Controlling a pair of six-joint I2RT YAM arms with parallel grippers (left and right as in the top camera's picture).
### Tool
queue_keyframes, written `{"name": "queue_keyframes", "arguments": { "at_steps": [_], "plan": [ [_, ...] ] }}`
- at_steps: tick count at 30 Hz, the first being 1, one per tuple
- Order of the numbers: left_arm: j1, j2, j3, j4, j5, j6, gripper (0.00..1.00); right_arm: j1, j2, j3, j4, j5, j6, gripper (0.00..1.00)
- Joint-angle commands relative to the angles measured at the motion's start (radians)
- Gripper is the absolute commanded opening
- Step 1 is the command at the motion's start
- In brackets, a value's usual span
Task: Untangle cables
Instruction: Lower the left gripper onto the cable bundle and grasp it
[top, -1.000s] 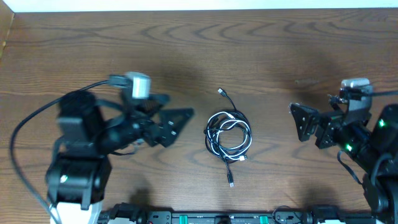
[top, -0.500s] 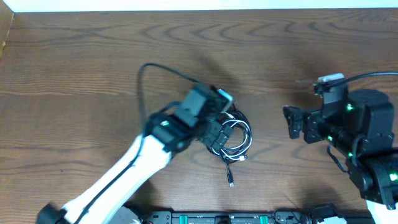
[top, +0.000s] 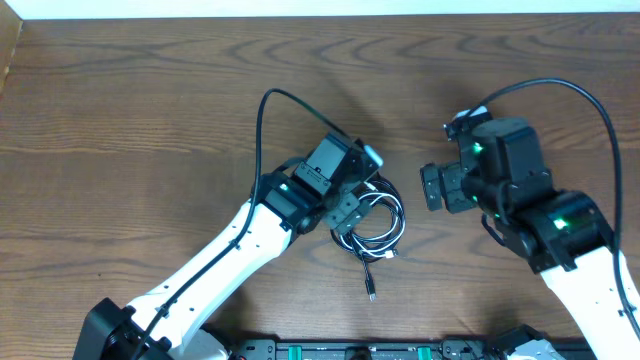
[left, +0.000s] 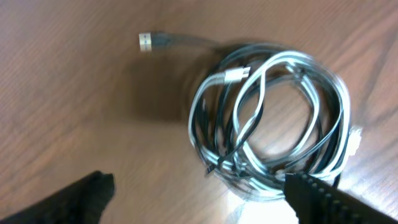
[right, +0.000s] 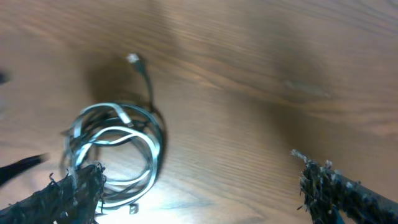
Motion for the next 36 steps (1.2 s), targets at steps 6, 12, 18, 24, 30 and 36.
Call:
{"name": "queue_keyframes", "arguments": {
  "at_steps": [6, 12, 18, 24, 30, 36],
  "plan": [
    [0.072, 0.026, -0.027, -0.068, -0.014, -0.136, 0.79, 0.004, 0.092, -0.043, 0.063, 0.315, 0.275, 0.99],
    [0.082, 0.031, -0.042, 0.003, -0.014, -0.272, 0.78, -0.029, 0.177, -0.053, 0.111, 0.323, 0.325, 0.99],
    [0.082, 0.066, -0.097, 0.082, -0.013, -0.030, 0.77, -0.054, 0.184, -0.053, 0.178, 0.201, 0.263, 0.99],
    [0.082, 0.084, -0.105, 0.010, 0.249, 0.274, 0.79, -0.059, 0.184, -0.053, 0.209, 0.199, 0.159, 0.99],
    [0.082, 0.123, -0.105, 0.029, 0.260, 0.360, 0.82, -0.077, 0.184, -0.053, 0.211, 0.166, 0.148, 0.99],
    [0.082, 0.209, -0.106, 0.074, 0.253, 0.370, 0.81, -0.079, 0.184, -0.053, 0.208, 0.162, 0.148, 0.99]
  ]
}}
